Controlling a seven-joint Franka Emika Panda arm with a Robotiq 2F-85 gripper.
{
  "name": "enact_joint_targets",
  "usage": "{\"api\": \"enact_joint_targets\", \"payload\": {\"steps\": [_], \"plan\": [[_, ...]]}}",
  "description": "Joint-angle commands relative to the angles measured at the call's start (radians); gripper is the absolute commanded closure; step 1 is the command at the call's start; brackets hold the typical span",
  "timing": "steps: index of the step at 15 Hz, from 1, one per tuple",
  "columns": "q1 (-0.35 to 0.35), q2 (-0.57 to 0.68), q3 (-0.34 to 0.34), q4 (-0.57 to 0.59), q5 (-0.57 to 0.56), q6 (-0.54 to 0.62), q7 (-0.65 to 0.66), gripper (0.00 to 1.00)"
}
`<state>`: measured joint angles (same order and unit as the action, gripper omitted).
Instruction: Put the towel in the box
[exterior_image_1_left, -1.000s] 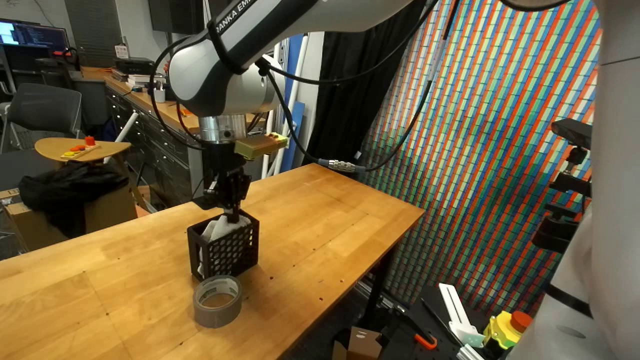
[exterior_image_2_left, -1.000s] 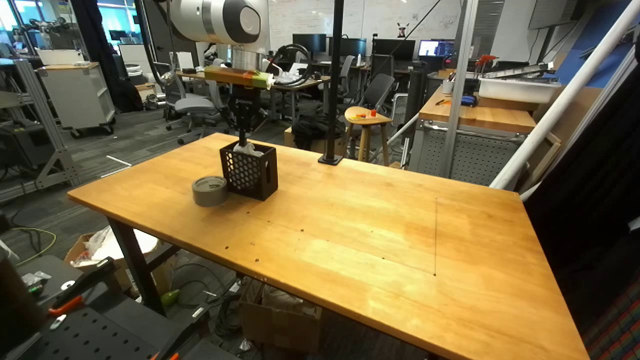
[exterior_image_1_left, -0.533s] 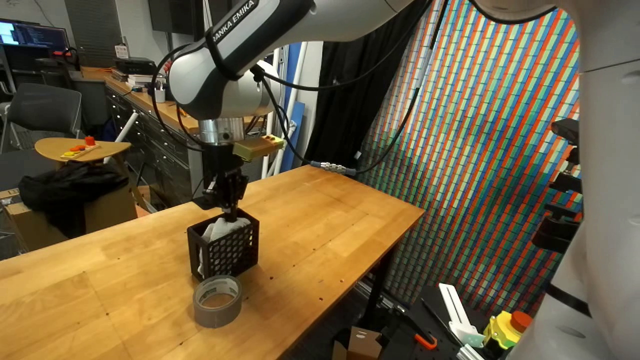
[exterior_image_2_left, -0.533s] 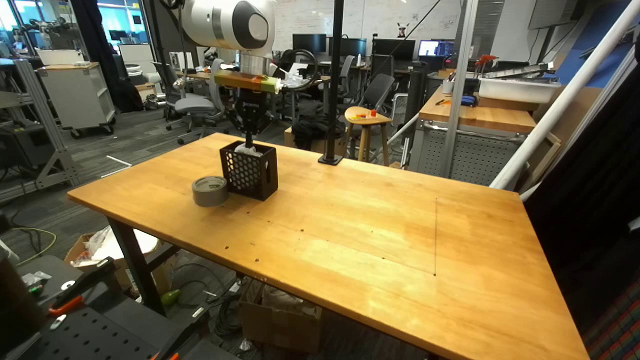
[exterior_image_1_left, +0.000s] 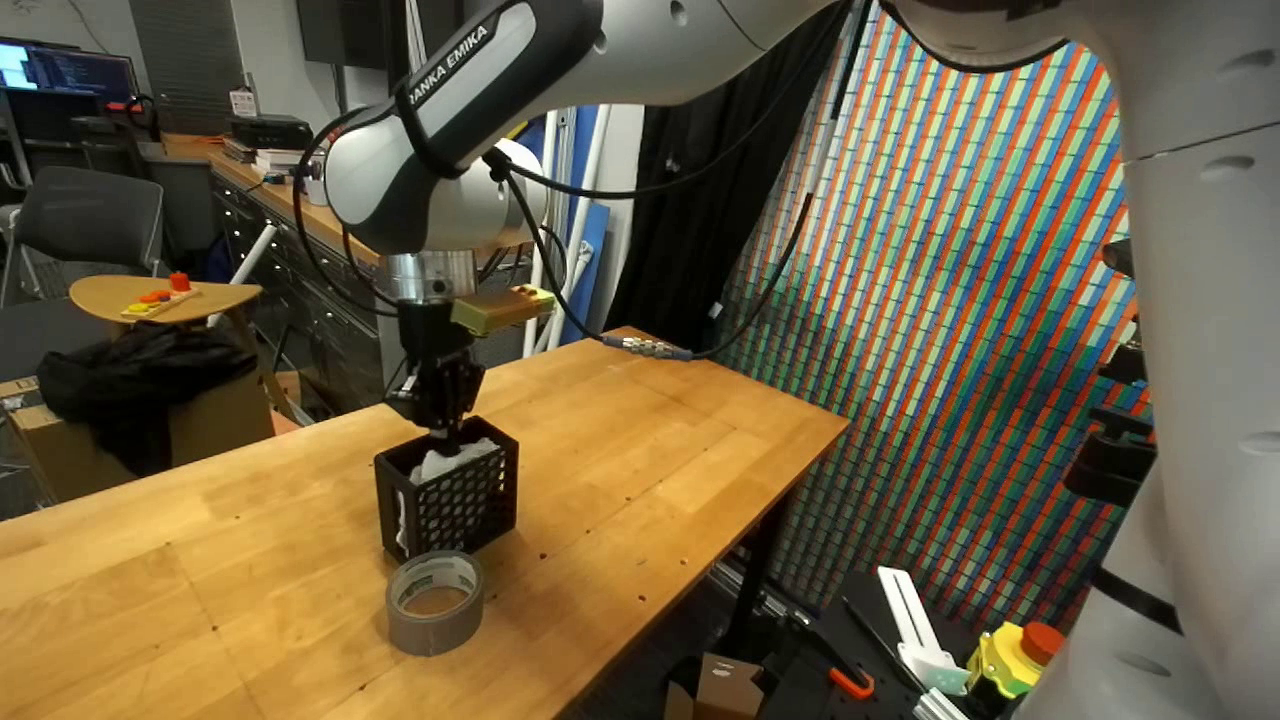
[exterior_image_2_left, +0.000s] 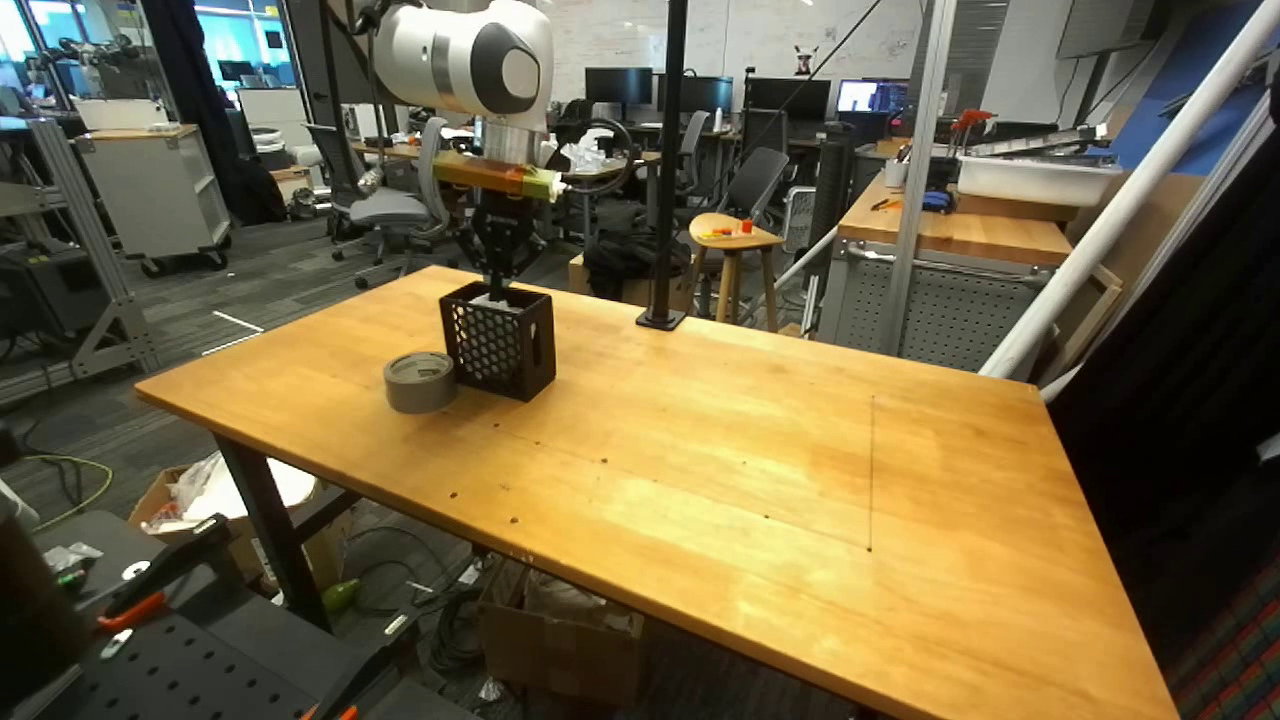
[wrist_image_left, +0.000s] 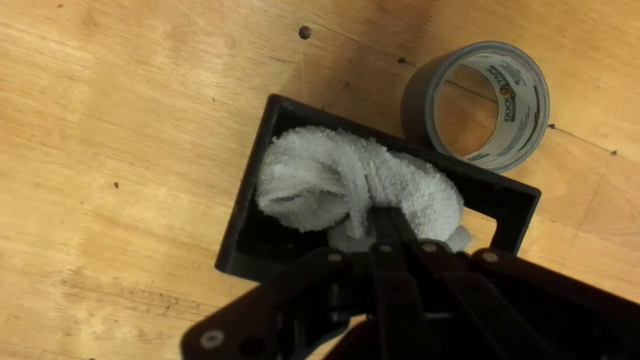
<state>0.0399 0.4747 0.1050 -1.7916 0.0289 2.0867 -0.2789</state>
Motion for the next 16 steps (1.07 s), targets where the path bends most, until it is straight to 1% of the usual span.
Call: {"api": "enact_joint_targets", "payload": {"steps": [1,4,8,10,12,16], "plan": [[-0.009,0.039,0.016,0.046,0.028,0.005,-0.016,0.98],[-0.011,0.045,0.014,0.036,0.026,0.013,-0.012,0.96],[-0.019,0.054,0.01,0.03,0.023,0.016,-0.016,0.97],[-0.025,0.069,0.011,0.042,0.026,0.021,-0.02,0.98],[-0.028,0.088,0.015,0.058,0.03,0.028,-0.023,0.96],[-0.028,0.119,0.025,0.09,0.041,0.034,-0.03,0.98]]}}
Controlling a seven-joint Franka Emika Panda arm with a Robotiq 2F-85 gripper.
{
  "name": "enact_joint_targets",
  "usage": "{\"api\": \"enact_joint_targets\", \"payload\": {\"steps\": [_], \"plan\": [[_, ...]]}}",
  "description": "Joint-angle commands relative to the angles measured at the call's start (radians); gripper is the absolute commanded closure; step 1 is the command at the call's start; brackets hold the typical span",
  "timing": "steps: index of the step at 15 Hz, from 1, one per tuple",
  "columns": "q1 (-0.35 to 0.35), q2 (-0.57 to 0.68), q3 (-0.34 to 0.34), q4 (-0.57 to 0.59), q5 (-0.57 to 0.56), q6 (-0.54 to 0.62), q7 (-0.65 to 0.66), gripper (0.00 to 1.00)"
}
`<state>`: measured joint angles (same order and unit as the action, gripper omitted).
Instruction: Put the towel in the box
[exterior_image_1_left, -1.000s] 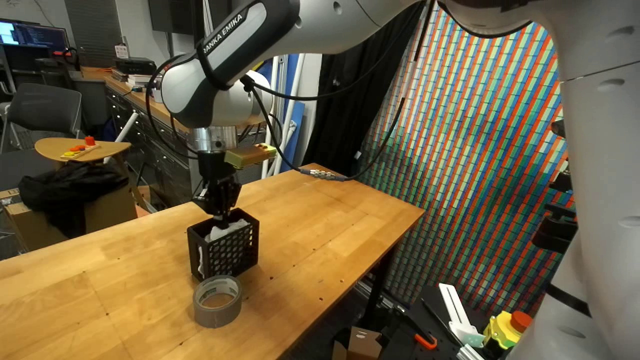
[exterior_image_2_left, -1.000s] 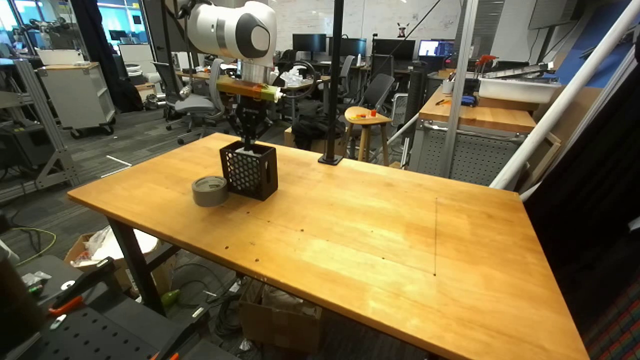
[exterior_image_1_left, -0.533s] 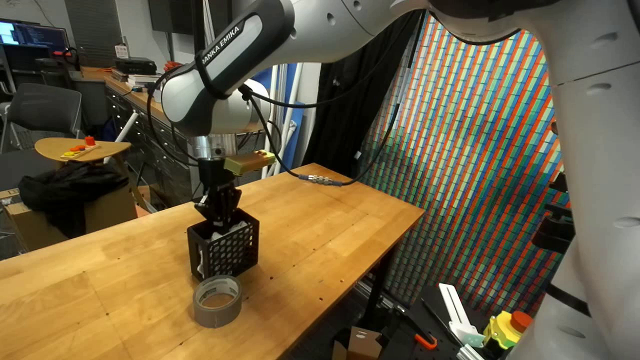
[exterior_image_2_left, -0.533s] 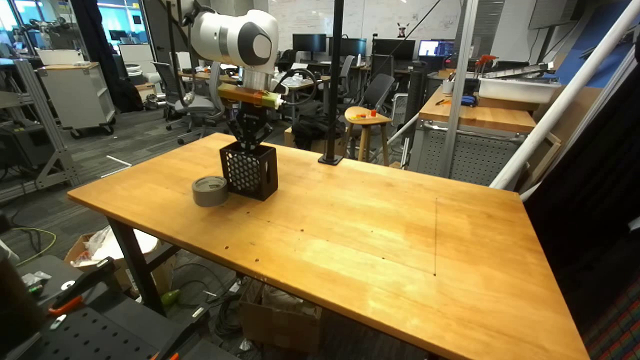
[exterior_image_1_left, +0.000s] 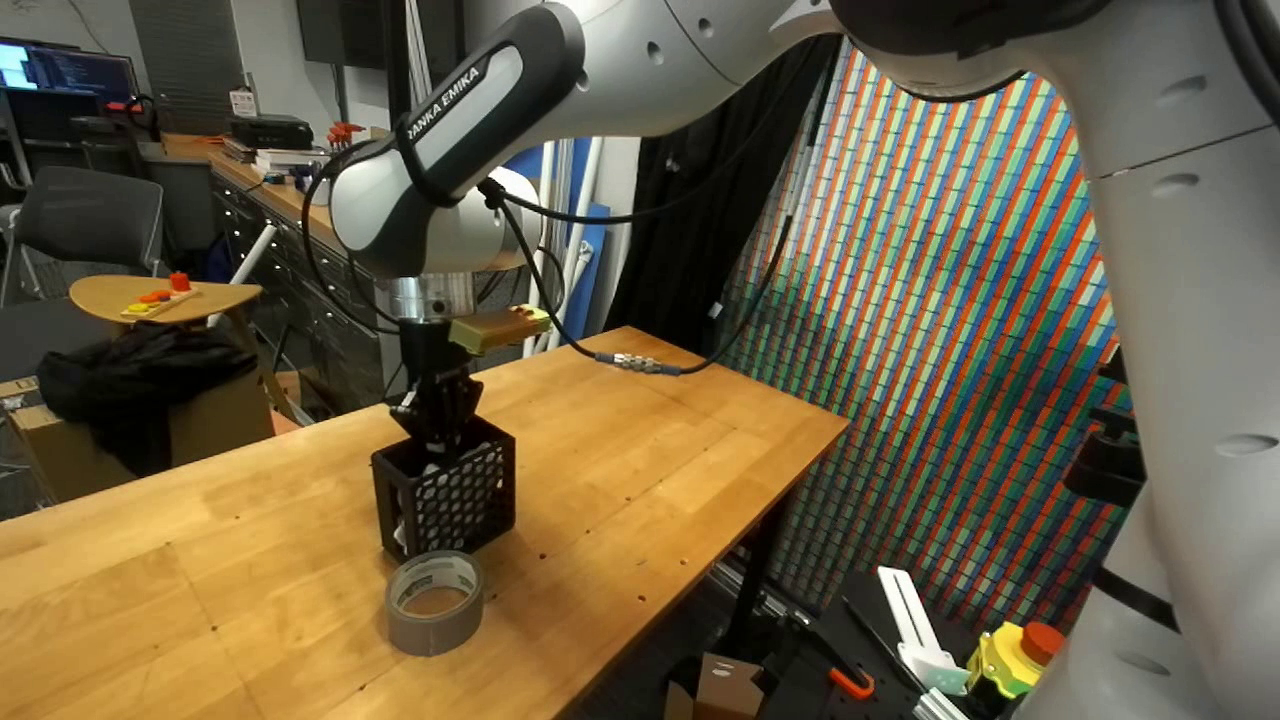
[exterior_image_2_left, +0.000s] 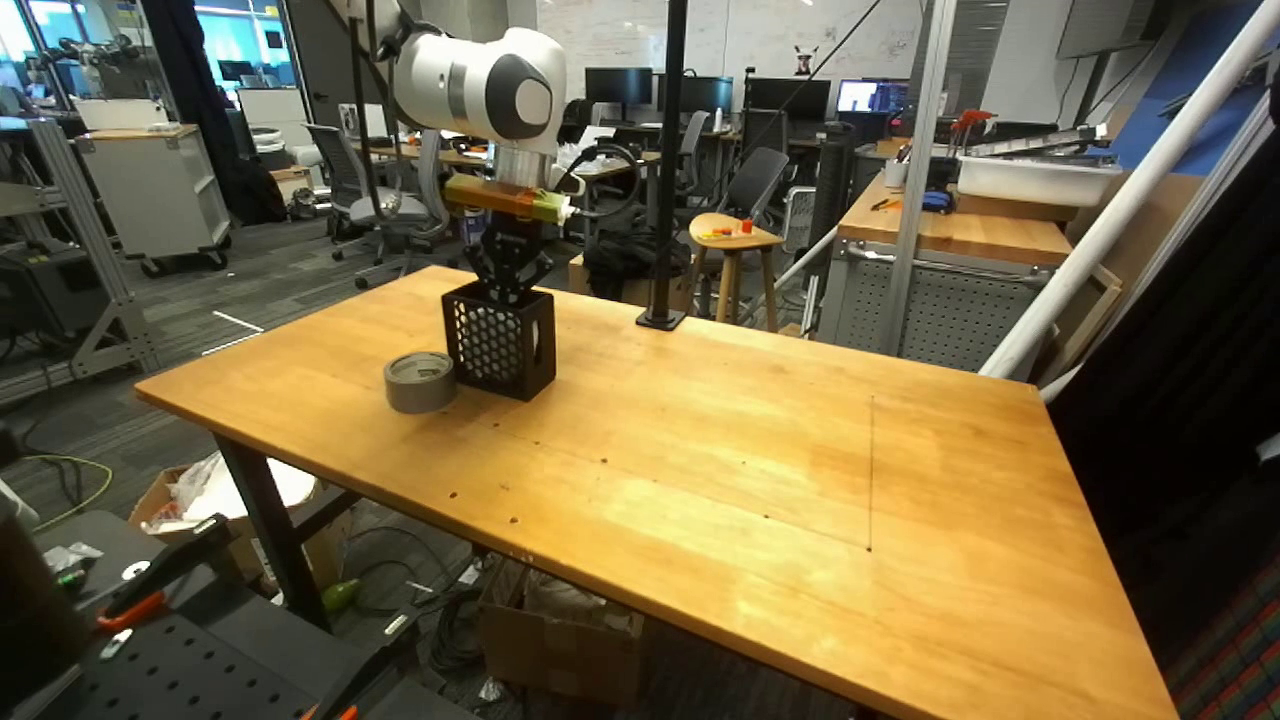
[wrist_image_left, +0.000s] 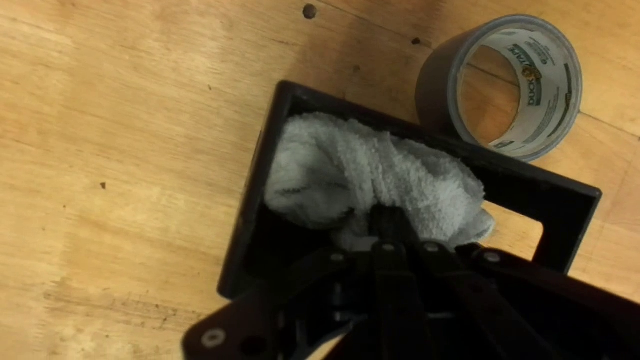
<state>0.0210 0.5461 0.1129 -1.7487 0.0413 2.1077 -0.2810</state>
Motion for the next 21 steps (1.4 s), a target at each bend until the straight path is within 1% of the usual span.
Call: {"api": "enact_joint_targets", "payload": {"steps": [1,2,3,4,7,9,14,15,20,21], "plan": [[-0.009,0.054,0.022,0.051,0.037,0.014,-0.032,0.96],[-0.01,0.061,0.026,0.053,0.044,0.016,-0.035,0.97],[-0.01,0.065,0.031,0.055,0.053,0.018,-0.038,0.96],[-0.01,0.069,0.036,0.056,0.065,0.022,-0.041,0.98],[-0.009,0.074,0.041,0.067,0.081,0.025,-0.044,0.97],[-0.008,0.07,0.035,0.071,0.075,0.026,-0.041,0.96],[-0.009,0.047,0.024,0.061,0.059,0.025,-0.034,0.98],[-0.01,0.042,0.022,0.057,0.057,0.024,-0.034,0.96],[-0.013,0.009,0.007,0.045,0.035,0.011,-0.03,0.98],[-0.013,0.001,0.002,0.042,0.027,0.007,-0.029,0.96]]}}
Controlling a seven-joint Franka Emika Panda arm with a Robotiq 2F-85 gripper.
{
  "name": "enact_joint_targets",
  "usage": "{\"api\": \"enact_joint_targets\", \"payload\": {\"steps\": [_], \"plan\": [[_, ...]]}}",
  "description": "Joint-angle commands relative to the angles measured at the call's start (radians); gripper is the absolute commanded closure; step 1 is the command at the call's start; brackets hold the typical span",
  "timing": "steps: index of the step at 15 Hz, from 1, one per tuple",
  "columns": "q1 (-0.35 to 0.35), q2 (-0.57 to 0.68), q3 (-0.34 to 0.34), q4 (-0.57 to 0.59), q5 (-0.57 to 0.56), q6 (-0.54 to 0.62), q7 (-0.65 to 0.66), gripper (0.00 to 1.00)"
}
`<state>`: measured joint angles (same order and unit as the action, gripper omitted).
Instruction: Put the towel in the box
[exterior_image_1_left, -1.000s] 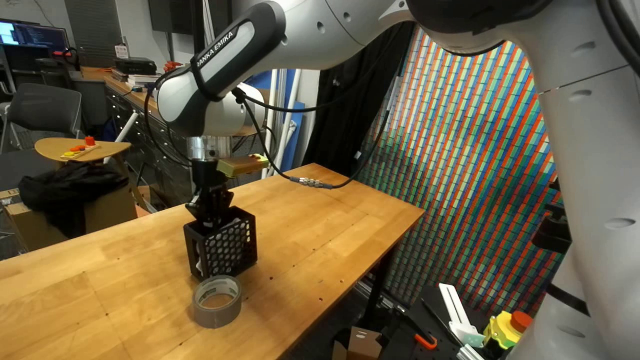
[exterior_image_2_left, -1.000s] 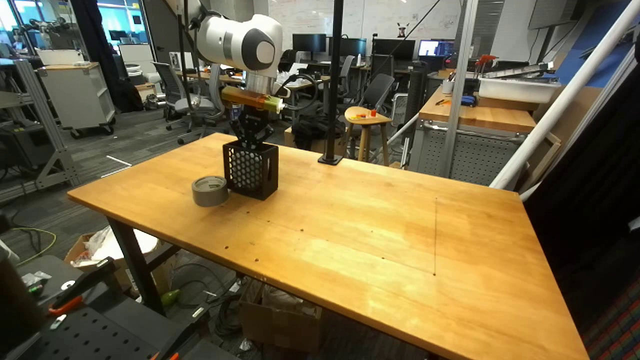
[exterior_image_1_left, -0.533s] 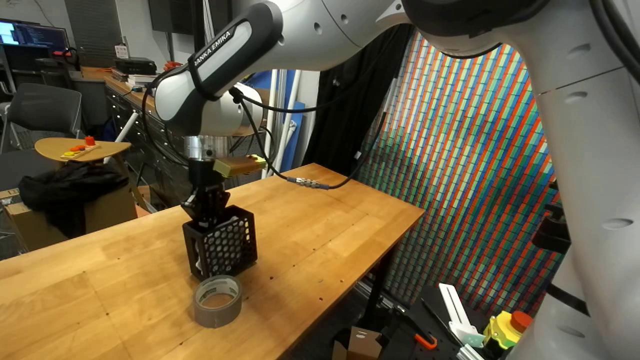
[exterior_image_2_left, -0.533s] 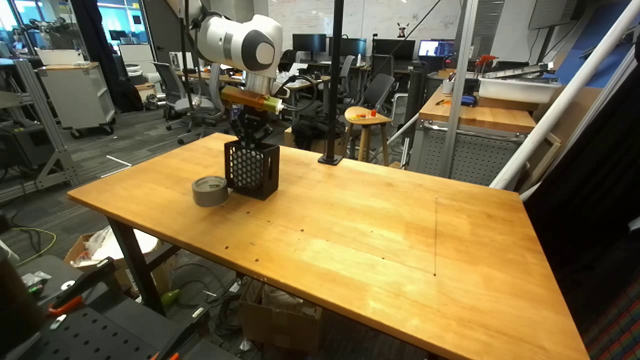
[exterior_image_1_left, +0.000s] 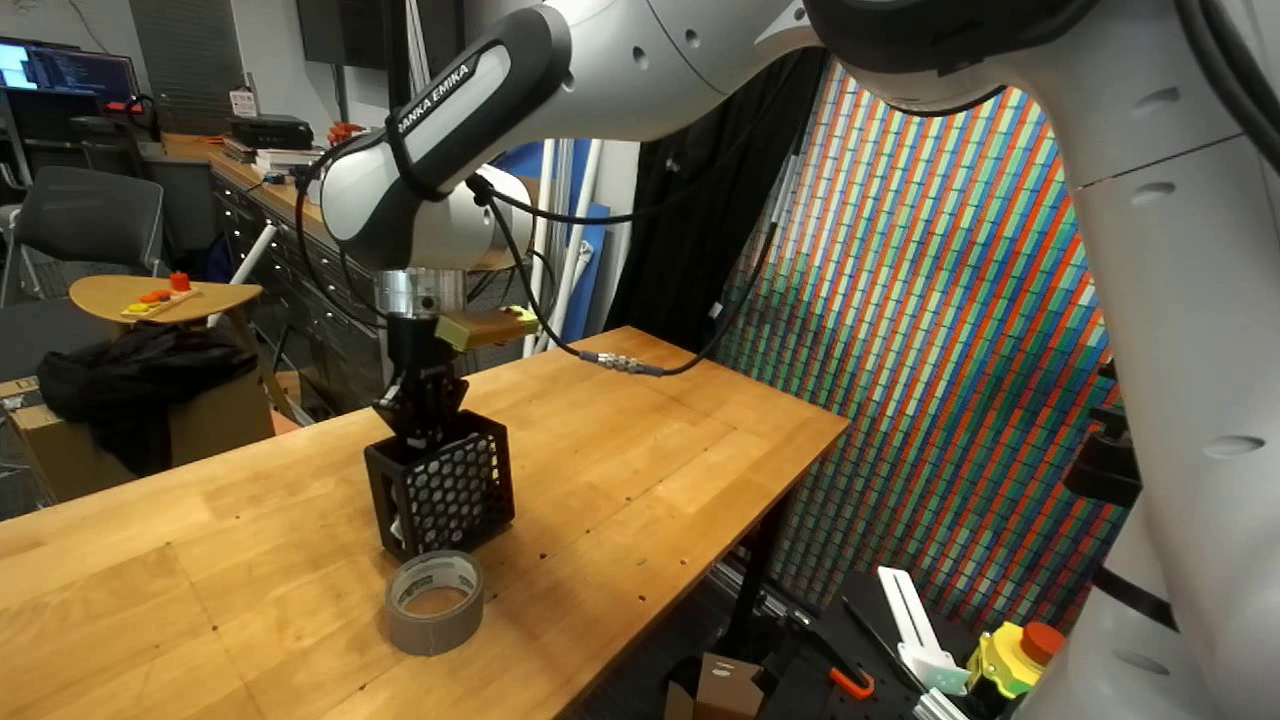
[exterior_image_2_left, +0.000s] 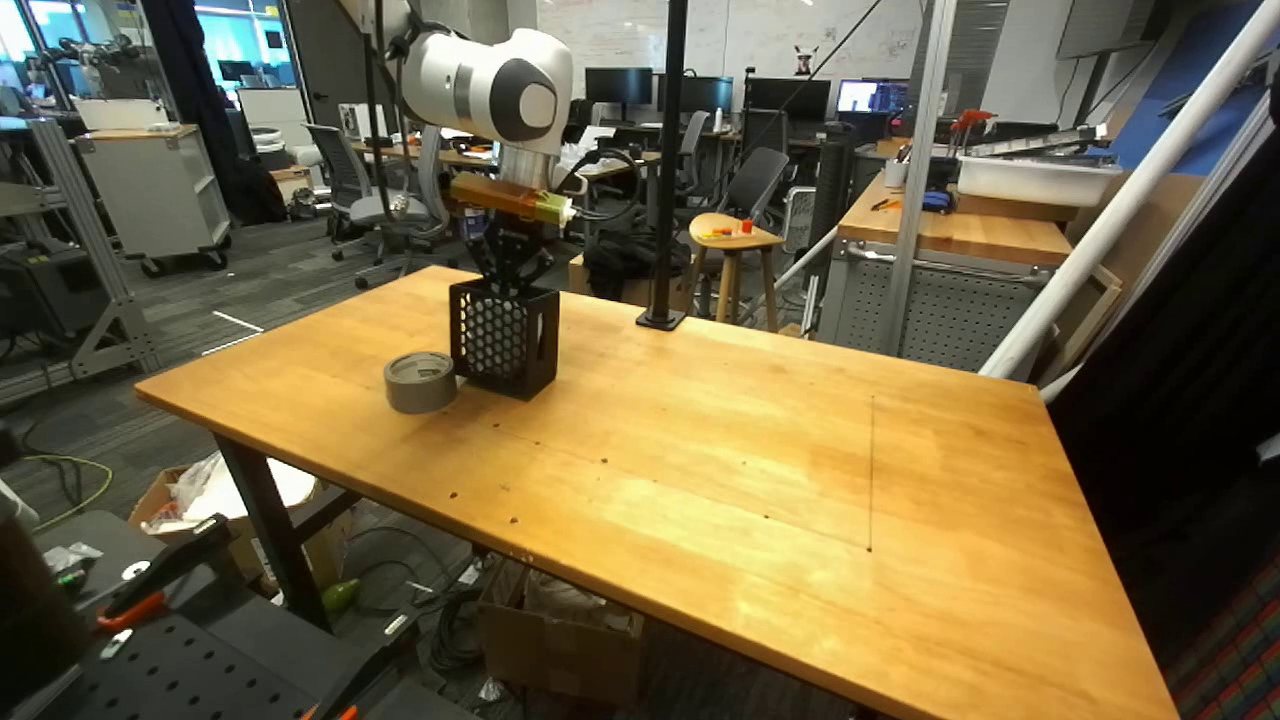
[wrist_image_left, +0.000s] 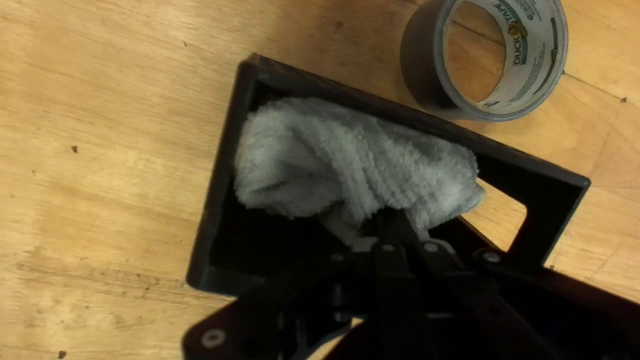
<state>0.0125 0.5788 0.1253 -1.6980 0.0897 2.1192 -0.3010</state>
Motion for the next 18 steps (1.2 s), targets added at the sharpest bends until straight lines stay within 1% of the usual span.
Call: {"api": "enact_joint_targets", "payload": {"steps": [1,2,3,7,12,13,18], "plan": [[-0.004,-0.041,-0.015,-0.013,-0.029,-0.005,-0.008,0.97],[-0.005,-0.049,-0.019,-0.017,-0.035,-0.005,-0.006,0.96],[-0.005,-0.058,-0.024,-0.022,-0.043,-0.006,-0.004,0.98],[-0.003,-0.086,-0.036,-0.039,-0.065,-0.006,0.002,0.97],[0.001,-0.123,-0.038,-0.076,-0.062,0.004,0.017,0.98],[0.002,-0.13,-0.038,-0.084,-0.062,0.006,0.021,0.96],[0.005,-0.168,-0.041,-0.128,-0.064,0.014,0.039,0.98]]}}
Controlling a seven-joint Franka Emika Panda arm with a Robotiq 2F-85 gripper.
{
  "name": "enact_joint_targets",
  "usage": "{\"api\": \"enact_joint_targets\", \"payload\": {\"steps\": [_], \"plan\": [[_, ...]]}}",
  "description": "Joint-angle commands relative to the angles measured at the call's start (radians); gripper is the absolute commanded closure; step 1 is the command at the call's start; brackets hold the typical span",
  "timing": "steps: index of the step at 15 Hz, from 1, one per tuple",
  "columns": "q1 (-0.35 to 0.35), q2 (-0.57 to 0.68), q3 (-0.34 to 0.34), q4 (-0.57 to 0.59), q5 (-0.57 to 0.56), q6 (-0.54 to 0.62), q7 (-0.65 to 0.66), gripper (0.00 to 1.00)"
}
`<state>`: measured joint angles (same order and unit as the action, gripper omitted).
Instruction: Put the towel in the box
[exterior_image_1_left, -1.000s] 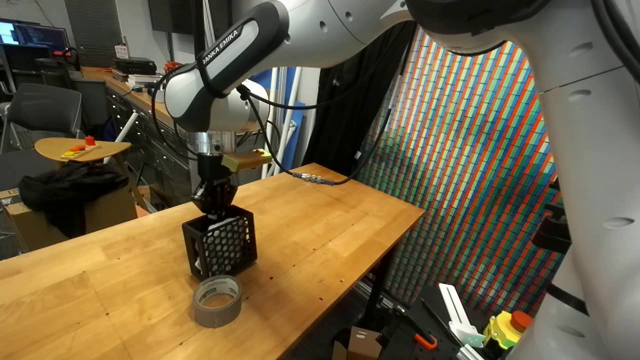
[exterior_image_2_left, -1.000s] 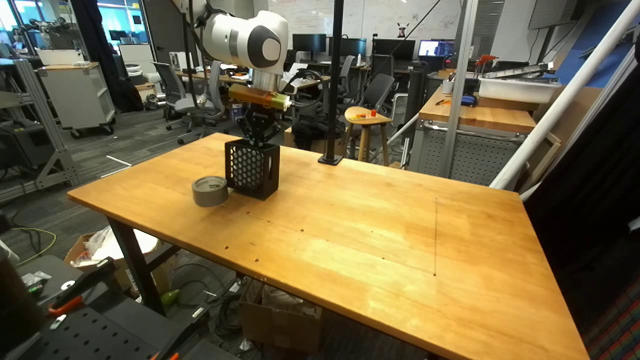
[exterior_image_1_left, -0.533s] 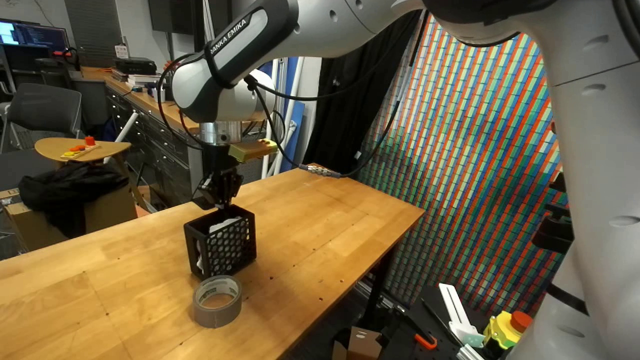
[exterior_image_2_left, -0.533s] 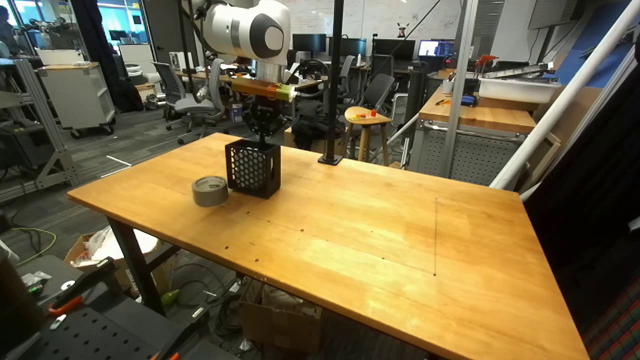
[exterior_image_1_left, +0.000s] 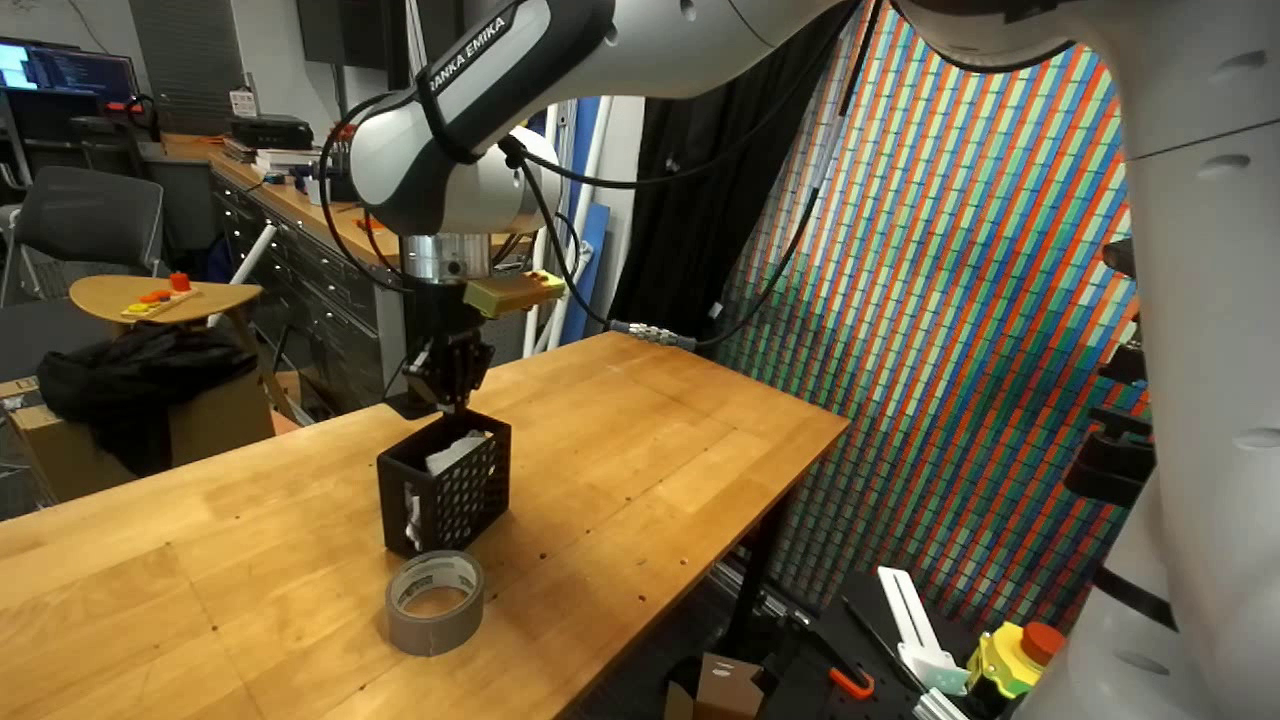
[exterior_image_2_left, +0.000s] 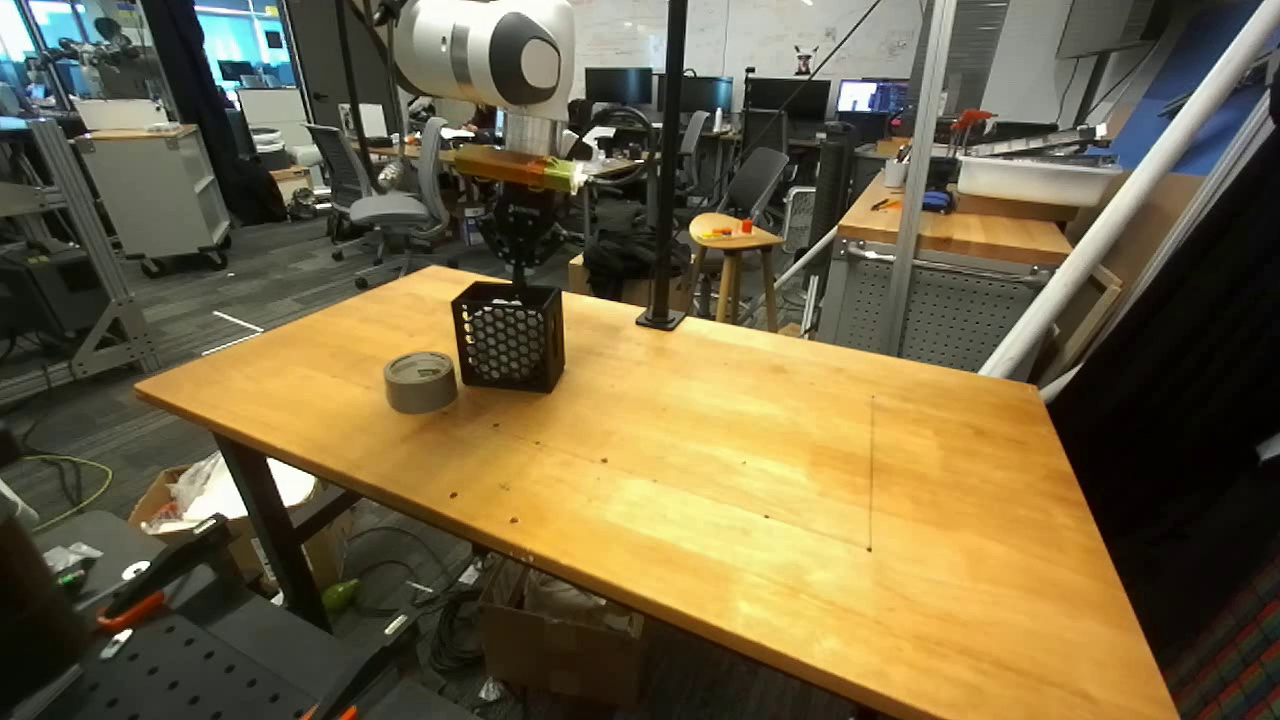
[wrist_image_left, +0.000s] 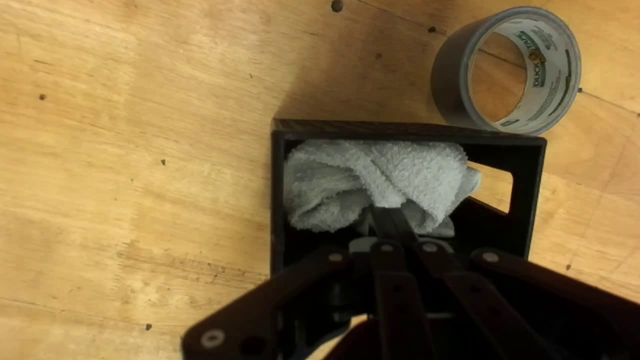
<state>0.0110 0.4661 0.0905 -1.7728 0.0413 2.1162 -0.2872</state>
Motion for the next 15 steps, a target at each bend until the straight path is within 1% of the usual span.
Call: {"api": "enact_joint_targets", "payload": {"steps": [1,9,12,15], "plan": [[0.007,-0.061,-0.006,-0.061,-0.014,0.02,0.029,0.97],[0.027,-0.041,0.01,-0.069,-0.001,0.049,0.049,0.97],[0.033,-0.024,0.02,-0.084,0.009,0.082,0.052,0.98],[0.035,0.0,0.031,-0.107,0.023,0.124,0.055,0.97]]}}
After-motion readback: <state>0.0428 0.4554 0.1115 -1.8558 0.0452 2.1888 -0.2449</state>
